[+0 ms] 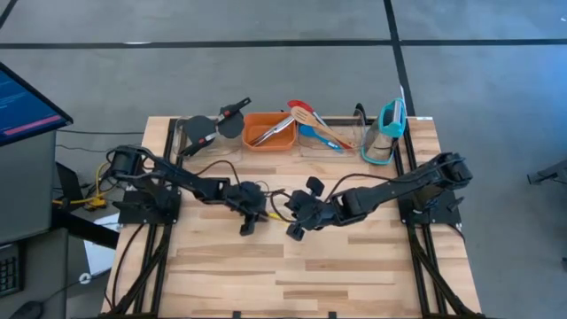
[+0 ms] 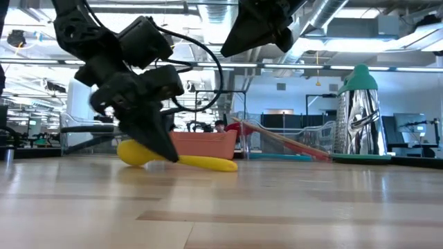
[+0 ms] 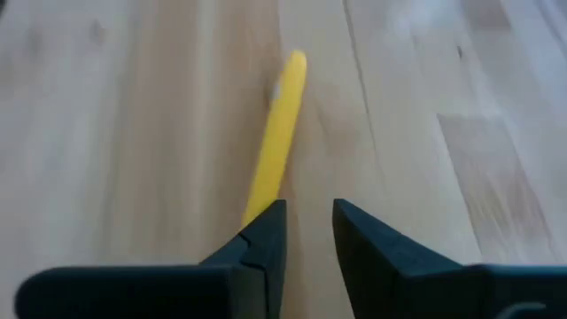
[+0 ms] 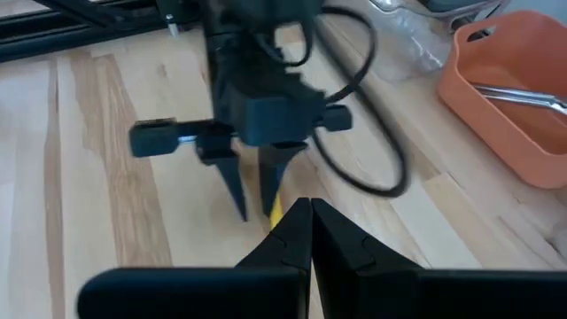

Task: Pick & Place Kitchen Items
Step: Put the yellow serving spoon into the right transparent bin

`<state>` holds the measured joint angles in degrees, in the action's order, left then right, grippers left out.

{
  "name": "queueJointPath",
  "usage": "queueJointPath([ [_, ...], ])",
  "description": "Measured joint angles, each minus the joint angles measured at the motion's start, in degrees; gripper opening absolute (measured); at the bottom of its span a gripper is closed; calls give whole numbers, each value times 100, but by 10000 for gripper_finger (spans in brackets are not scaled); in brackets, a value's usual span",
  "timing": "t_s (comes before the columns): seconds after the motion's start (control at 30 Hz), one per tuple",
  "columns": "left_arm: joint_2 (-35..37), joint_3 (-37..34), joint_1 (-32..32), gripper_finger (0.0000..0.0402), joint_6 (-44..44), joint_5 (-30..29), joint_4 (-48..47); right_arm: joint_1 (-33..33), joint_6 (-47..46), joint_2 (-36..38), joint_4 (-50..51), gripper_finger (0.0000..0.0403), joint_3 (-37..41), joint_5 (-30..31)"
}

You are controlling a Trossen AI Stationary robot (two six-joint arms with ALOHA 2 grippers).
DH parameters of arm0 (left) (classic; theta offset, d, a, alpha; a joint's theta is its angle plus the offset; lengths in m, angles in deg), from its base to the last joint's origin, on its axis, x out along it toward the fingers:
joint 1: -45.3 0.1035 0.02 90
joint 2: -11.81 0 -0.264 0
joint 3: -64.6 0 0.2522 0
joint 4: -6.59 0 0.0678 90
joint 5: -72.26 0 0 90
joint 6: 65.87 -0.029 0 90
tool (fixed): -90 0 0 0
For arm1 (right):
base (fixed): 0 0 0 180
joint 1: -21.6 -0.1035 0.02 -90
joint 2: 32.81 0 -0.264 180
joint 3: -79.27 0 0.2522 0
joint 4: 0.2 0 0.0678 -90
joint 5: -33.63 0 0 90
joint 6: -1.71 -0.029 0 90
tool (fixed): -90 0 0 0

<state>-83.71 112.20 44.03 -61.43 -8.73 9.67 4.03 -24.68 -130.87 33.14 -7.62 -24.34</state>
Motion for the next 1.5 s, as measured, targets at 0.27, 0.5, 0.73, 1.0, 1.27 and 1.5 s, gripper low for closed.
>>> queueJointPath([
  [0.27,0,2,124,46,-84,47,408,-43,-4,0,45,0,0,115],
  [0.5,0,2,-143,27,51,88,411,-47,-262,-2,360,0,0,97],
  [0.73,-113,12,-325,9,256,86,470,-103,-308,-2,357,0,0,101],
  [1.0,-422,12,-525,3,321,-53,830,-117,-310,-4,379,0,2,101],
  [1.27,-594,51,-585,3,379,-95,1548,-117,-323,-7,373,0,2,101],
  [1.5,-1374,505,-797,3,404,-132,1654,-95,-321,-7,353,0,4,101],
])
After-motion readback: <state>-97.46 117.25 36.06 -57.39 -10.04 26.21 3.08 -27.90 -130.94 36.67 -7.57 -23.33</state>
